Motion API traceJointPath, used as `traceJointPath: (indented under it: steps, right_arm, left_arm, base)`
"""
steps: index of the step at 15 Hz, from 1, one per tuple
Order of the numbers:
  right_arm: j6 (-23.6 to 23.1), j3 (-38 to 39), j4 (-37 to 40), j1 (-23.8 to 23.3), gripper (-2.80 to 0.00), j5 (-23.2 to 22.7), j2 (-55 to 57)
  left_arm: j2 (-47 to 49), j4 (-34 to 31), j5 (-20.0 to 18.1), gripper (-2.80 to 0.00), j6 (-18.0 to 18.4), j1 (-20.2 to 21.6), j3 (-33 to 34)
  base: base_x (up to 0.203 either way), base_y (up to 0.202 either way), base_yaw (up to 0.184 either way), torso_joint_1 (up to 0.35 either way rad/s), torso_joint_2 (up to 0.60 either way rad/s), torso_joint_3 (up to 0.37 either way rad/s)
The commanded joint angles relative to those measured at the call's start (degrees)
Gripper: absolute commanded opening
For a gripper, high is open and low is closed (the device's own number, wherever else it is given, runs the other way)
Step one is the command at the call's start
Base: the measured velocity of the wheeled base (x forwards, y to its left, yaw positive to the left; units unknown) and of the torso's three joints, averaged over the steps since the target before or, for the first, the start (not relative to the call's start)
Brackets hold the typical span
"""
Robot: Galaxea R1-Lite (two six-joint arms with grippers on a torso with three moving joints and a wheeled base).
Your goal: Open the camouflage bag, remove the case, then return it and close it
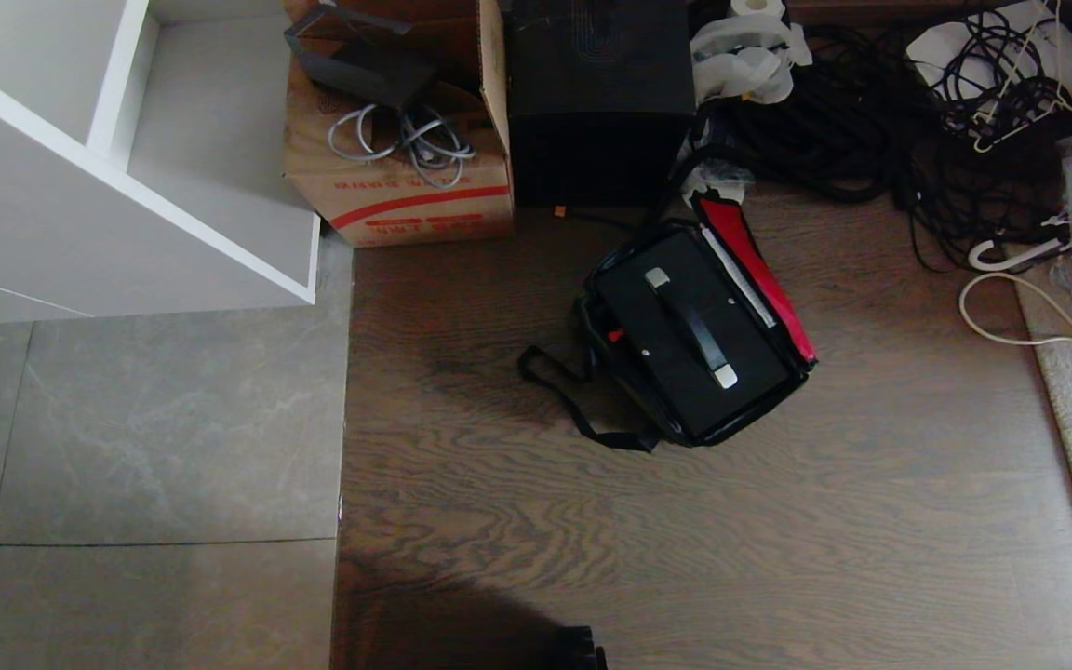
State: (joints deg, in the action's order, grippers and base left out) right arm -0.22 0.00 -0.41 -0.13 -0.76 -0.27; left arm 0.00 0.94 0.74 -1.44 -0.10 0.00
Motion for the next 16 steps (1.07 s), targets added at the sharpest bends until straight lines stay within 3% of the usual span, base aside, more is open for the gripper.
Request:
traceJointPath:
  steps: [1,5,16]
  right_arm:
    - [0.01,0.0,-0.02,-0.04,-2.8,-0.03,0.2]
    - [-0.04,0.0,-0.02,0.03,-2.8,-0.03,0.18]
    - [-0.04,0.0,-0.02,-0.03,-2.8,-0.03,0.26]
  left_arm:
    - [0.0,0.03,0.05,-2.8,0.03,0.07,0.53]
    - [0.0,0.03,0.05,-2.8,-0.05,0.01,0.62]
    - [0.0,0.12,0.06,-2.8,-0.14,0.01,0.62]
  base:
    - [0.0,0.0,0.0,0.0,0.0,0.0]
    - [0.0,0.0,0.0,0.001,0.0,0.037]
    - [0.0,0.0,0.0,0.002,0.0,0.194]
